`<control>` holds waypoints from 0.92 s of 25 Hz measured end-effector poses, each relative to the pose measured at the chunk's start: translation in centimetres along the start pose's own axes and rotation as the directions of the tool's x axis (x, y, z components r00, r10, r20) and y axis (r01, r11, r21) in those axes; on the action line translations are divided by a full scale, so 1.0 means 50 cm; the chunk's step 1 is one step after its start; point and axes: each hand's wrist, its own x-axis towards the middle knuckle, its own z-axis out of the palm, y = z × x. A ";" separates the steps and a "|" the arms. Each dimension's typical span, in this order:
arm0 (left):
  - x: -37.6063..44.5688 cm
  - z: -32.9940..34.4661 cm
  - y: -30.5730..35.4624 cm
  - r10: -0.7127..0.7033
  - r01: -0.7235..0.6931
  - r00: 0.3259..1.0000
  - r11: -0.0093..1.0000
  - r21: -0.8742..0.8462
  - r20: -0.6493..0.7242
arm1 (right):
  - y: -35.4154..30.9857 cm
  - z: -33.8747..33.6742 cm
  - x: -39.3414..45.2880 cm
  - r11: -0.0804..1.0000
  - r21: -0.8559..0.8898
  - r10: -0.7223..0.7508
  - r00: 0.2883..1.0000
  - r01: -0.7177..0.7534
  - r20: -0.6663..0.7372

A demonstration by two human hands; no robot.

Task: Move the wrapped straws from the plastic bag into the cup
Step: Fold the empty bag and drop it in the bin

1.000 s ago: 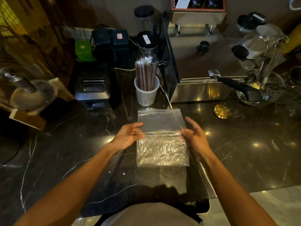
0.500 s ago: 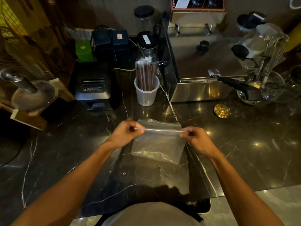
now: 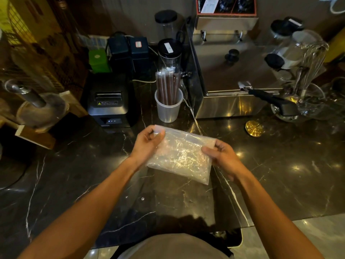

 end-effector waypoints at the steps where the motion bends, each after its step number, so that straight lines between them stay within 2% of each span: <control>1: 0.000 0.002 -0.005 -0.055 0.055 0.999 0.997 -0.061 0.002 | 0.010 0.005 0.001 1.000 0.015 0.023 0.999 -0.023 -0.021; 3: -0.006 -0.002 -0.021 -0.183 0.196 0.977 0.972 -0.129 0.106 | 0.027 0.006 0.005 0.994 0.102 0.045 0.995 -0.036 -0.092; 5: -0.015 -0.010 -0.041 -0.254 0.270 0.943 0.962 -0.046 0.214 | 0.040 0.004 0.007 0.987 0.154 0.066 0.989 -0.045 -0.136; 6: -0.016 -0.011 -0.049 -0.273 0.279 0.937 0.960 0.003 0.218 | 0.043 0.005 0.008 0.992 0.111 0.070 0.986 -0.054 -0.148; 9: -0.005 -0.014 -0.051 -0.234 0.208 0.954 0.967 0.145 0.188 | 0.041 0.004 0.011 0.951 -0.295 0.043 0.983 -0.095 -0.177; 11: 0.002 -0.015 -0.033 -0.197 0.128 0.944 0.958 0.257 0.264 | 0.024 -0.004 0.016 0.868 -0.495 0.017 0.999 -0.039 -0.048; 12: 0.005 -0.015 -0.019 -0.196 0.099 0.930 0.948 0.302 0.312 | 0.013 -0.005 0.021 0.855 -0.519 0.042 0.998 -0.009 0.051; 14: 0.016 -0.011 0.006 -0.199 0.053 0.895 0.936 0.348 0.399 | -0.007 -0.005 0.029 0.869 -0.495 0.144 0.963 -0.012 0.229; 16: 0.023 -0.005 0.024 -0.160 0.005 0.885 0.943 0.333 0.438 | -0.012 -0.006 0.037 0.896 -0.441 0.192 0.938 -0.047 0.290; 18: 0.022 -0.010 0.027 -0.116 0.034 0.913 0.977 0.210 0.392 | -0.014 -0.003 0.038 0.936 -0.345 0.174 0.948 -0.075 0.267; 21: 0.015 -0.029 -0.004 -0.180 0.228 0.929 0.967 -0.116 0.324 | -0.008 0.004 0.035 0.985 -0.146 0.121 0.973 -0.094 0.195; 23: 0.005 -0.026 -0.030 -0.212 0.280 0.916 0.945 -0.166 0.339 | -0.003 0.014 0.034 0.995 -0.058 0.090 0.987 -0.083 0.131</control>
